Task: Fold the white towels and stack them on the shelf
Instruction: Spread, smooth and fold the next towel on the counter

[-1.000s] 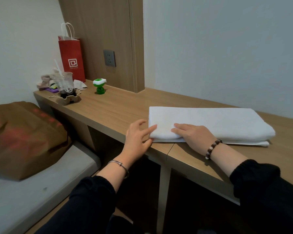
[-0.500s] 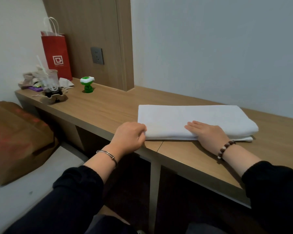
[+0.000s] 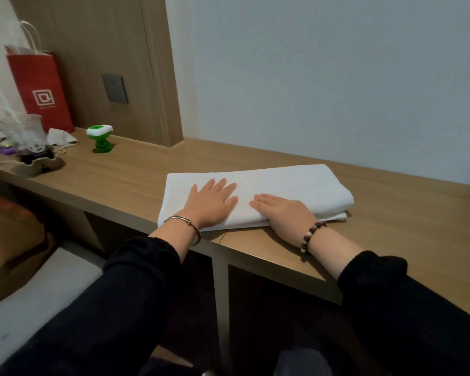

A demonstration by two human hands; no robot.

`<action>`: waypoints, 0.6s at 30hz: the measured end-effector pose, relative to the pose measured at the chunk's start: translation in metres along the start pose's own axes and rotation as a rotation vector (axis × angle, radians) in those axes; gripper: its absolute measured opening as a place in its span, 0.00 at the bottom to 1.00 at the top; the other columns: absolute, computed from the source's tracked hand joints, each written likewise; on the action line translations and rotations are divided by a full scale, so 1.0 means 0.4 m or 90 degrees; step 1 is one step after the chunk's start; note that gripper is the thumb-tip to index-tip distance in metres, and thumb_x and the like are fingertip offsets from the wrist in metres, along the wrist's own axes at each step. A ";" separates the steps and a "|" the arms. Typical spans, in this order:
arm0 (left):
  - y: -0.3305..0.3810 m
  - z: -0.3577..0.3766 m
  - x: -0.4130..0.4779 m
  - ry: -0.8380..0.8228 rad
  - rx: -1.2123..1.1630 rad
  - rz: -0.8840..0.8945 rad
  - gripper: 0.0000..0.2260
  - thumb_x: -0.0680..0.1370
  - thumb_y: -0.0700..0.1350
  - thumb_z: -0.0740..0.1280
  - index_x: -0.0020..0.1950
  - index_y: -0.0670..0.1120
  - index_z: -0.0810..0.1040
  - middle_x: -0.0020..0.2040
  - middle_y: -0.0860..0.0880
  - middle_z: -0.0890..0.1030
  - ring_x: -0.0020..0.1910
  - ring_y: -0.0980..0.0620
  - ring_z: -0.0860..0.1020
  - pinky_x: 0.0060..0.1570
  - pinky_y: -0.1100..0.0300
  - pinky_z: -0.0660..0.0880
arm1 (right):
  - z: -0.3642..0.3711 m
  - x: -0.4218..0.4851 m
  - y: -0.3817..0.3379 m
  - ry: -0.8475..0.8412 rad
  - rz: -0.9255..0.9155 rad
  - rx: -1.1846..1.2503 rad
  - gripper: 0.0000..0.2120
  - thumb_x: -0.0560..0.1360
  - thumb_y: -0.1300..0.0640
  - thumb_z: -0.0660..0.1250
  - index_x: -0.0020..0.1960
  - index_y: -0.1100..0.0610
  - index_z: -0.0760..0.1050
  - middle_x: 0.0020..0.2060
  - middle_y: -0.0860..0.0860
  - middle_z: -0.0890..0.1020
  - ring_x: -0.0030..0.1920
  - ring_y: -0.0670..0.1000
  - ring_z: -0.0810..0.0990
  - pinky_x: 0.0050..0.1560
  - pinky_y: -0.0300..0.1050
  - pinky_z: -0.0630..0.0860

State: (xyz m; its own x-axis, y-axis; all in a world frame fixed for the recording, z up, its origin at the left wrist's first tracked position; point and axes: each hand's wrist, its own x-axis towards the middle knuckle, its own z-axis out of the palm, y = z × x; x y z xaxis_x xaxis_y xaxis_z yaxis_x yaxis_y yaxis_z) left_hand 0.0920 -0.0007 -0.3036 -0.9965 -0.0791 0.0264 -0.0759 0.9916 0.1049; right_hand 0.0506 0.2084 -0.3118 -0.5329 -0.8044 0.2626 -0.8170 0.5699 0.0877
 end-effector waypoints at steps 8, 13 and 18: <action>-0.006 0.008 0.009 0.000 0.026 -0.018 0.24 0.81 0.60 0.43 0.77 0.60 0.47 0.79 0.54 0.46 0.77 0.48 0.44 0.71 0.39 0.41 | -0.044 -0.096 0.100 -0.008 0.249 -0.215 0.18 0.79 0.59 0.59 0.68 0.56 0.64 0.62 0.53 0.72 0.57 0.53 0.75 0.52 0.46 0.74; -0.007 0.012 0.014 -0.011 0.035 -0.033 0.25 0.80 0.61 0.43 0.77 0.60 0.47 0.79 0.53 0.45 0.77 0.48 0.43 0.71 0.38 0.41 | -0.039 -0.106 0.092 -0.050 0.267 -0.234 0.19 0.80 0.60 0.55 0.71 0.54 0.60 0.61 0.53 0.72 0.58 0.53 0.75 0.50 0.46 0.73; -0.007 0.016 0.021 -0.007 0.034 -0.034 0.25 0.80 0.62 0.43 0.77 0.60 0.47 0.79 0.53 0.45 0.77 0.47 0.43 0.70 0.37 0.41 | -0.058 -0.111 0.084 -0.071 0.313 -0.253 0.11 0.80 0.60 0.58 0.62 0.55 0.70 0.54 0.52 0.75 0.55 0.53 0.74 0.46 0.45 0.75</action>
State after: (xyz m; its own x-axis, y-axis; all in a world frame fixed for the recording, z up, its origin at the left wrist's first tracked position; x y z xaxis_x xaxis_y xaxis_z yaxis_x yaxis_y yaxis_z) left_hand 0.0838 -0.0036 -0.3099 -0.9913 -0.1312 0.0111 -0.1305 0.9900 0.0532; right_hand 0.0519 0.2671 -0.2981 -0.8618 -0.4337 0.2629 -0.3389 0.8781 0.3377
